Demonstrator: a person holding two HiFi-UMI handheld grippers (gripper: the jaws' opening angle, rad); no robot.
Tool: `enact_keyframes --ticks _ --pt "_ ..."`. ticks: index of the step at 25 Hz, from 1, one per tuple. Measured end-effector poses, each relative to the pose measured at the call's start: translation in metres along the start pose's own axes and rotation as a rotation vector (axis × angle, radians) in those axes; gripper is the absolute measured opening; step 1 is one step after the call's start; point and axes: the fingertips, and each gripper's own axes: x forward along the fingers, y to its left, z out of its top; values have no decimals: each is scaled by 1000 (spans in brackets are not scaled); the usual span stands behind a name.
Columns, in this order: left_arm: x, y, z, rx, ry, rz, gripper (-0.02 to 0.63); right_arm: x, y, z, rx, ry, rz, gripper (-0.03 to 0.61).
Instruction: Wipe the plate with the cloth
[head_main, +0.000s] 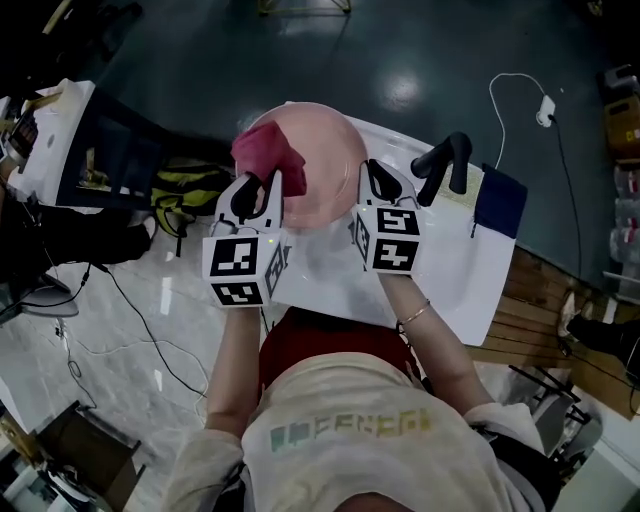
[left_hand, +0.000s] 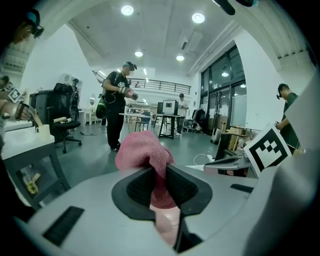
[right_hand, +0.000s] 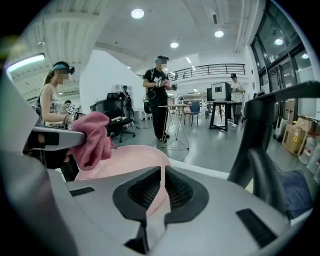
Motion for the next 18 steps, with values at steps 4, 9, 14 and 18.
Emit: enact_keyframes --ticks 4,9,14,18 --pt "12 2 -3 -9 16 -10 67 12 -3 -6 13 28 5 40" --pt "23 3 -6 -16 30 -20 67 22 -9 -12 36 51 2 40" --pt "32 5 -11 -28 45 -22 67 31 -13 -17 62 67 11 40" --pt "38 8 -15 -34 56 -23 67 39 -11 -23 68 91 33 40"
